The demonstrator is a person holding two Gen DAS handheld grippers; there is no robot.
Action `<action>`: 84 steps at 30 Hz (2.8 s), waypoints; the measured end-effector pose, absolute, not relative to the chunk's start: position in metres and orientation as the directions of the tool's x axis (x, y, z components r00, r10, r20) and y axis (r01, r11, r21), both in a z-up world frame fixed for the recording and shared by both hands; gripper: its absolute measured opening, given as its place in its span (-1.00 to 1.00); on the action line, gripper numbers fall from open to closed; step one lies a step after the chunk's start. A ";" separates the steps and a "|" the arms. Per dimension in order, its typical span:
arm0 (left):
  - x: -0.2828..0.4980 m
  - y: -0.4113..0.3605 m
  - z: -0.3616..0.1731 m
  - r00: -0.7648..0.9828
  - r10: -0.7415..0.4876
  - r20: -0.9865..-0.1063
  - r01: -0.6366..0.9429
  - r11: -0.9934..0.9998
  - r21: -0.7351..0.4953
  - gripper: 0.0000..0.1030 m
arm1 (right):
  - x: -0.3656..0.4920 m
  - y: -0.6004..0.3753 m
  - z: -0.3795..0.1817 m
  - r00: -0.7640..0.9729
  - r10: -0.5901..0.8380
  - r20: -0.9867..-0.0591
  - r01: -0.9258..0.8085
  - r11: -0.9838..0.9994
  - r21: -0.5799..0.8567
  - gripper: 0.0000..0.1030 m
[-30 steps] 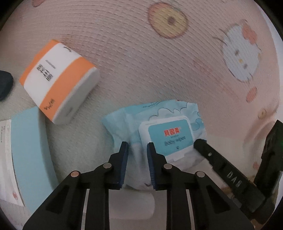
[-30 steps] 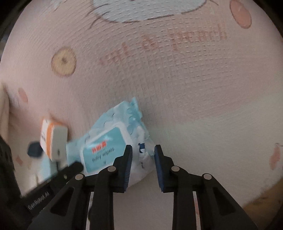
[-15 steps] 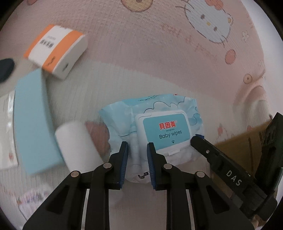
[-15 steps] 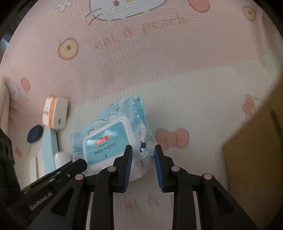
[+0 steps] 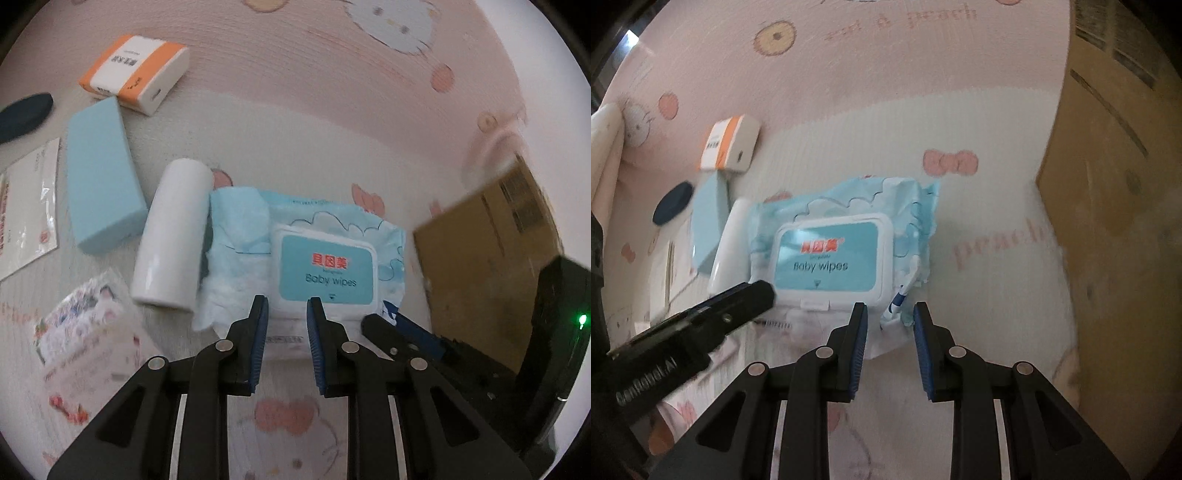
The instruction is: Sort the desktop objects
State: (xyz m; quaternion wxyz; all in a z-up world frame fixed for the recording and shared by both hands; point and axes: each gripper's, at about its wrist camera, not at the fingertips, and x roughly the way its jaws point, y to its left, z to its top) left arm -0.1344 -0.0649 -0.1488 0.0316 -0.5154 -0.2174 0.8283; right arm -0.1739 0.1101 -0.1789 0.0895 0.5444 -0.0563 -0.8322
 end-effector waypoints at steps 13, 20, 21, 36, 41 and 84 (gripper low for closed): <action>-0.094 -0.070 -0.142 -0.517 0.230 -0.824 0.245 -0.883 -0.400 -0.99 | -0.124 0.112 -0.145 -0.464 -0.256 -0.848 0.084 -0.966 0.246 -0.66; -0.097 -0.061 -0.133 -0.549 0.197 -0.812 0.193 -0.915 -0.353 -0.99 | -0.125 0.106 -0.138 -0.471 -0.256 -0.845 0.101 -0.966 0.236 -0.65; -0.098 -0.061 -0.133 -0.554 0.197 -0.809 0.184 -0.919 -0.349 -0.92 | -0.126 0.106 -0.137 -0.476 -0.249 -0.844 0.100 -0.968 0.229 -0.65; -0.144 -0.091 -0.148 -0.582 0.167 -0.796 0.221 -0.909 -0.352 0.11 | -0.170 0.125 -0.166 -0.471 -0.244 -0.847 0.050 -0.967 0.251 0.34; -0.144 -0.087 -0.159 -0.576 0.141 -0.805 0.223 -0.920 -0.321 0.11 | -0.193 0.126 -0.181 -0.455 -0.267 -0.849 0.048 -0.960 0.276 0.34; -0.146 -0.103 -0.120 -0.628 0.175 -0.758 0.154 -0.927 -0.342 0.12 | -0.146 0.113 -0.155 -0.426 -0.161 -0.891 0.055 -0.987 0.152 0.26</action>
